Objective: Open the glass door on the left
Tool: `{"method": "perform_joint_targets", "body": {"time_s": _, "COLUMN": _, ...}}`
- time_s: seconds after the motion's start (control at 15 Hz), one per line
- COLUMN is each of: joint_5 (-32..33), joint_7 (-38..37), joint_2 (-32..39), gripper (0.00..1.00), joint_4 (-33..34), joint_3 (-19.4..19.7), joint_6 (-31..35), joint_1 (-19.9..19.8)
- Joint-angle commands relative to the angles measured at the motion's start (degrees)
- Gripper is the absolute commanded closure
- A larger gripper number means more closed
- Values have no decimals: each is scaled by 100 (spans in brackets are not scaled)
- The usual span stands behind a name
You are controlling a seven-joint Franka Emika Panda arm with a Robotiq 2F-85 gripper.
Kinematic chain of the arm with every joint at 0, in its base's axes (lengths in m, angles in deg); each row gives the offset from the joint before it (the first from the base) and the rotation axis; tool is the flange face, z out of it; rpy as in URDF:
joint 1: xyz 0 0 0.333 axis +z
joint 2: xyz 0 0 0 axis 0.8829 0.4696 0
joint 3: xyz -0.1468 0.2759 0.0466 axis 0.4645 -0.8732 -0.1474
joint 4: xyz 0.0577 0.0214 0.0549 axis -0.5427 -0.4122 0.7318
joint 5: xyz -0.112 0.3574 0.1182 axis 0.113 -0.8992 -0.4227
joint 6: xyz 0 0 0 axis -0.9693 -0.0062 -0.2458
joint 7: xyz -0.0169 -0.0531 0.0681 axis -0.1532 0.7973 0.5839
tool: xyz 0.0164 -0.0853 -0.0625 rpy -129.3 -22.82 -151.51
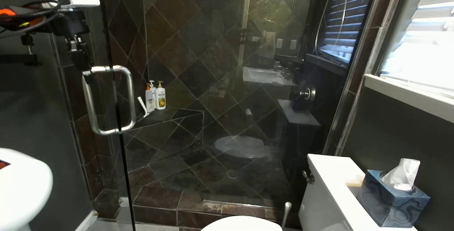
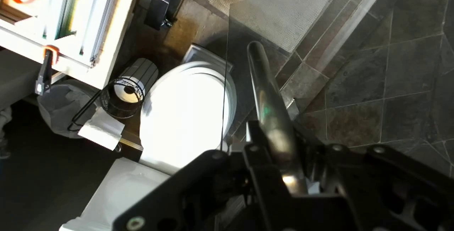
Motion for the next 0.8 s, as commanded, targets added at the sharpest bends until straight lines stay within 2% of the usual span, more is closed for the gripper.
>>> {"method": "perform_joint_targets", "body": {"time_s": 0.0, "joint_5": -543, "joint_7": 17, "joint_2": -349, "gripper": 94, "joint_4": -111, "joint_3": 52, "joint_6": -521, "joint_1": 292}}
{"method": "perform_joint_targets", "body": {"time_s": 0.07, "joint_5": -573, "joint_7": 43, "joint_2": -356, "gripper": 52, "joint_4": -122, "joint_3": 73, "joint_6": -526, "joint_1": 327}}
{"method": "perform_joint_targets", "body": {"time_s": 0.13, "joint_5": -588, "joint_7": 51, "joint_2": -367, "gripper": 51, "joint_4": -131, "joint_3": 70, "joint_6": -548, "joint_1": 342}}
{"method": "perform_joint_targets", "body": {"time_s": 0.4, "joint_5": -1129, "joint_7": 48, "joint_2": -464, "gripper": 24, "joint_4": -105, "joint_3": 22, "joint_6": -1166, "joint_1": 418}}
{"method": "perform_joint_targets", "body": {"time_s": 0.6, "joint_5": -1109, "joint_7": 124, "joint_2": -548, "gripper": 3, "joint_4": -76, "joint_3": -18, "joint_6": -1434, "joint_1": 369}}
{"method": "perform_joint_targets", "body": {"time_s": 0.73, "joint_5": -858, "joint_7": 505, "joint_2": -581, "gripper": 0, "joint_4": -38, "joint_3": 39, "joint_6": -1454, "joint_1": 386}}
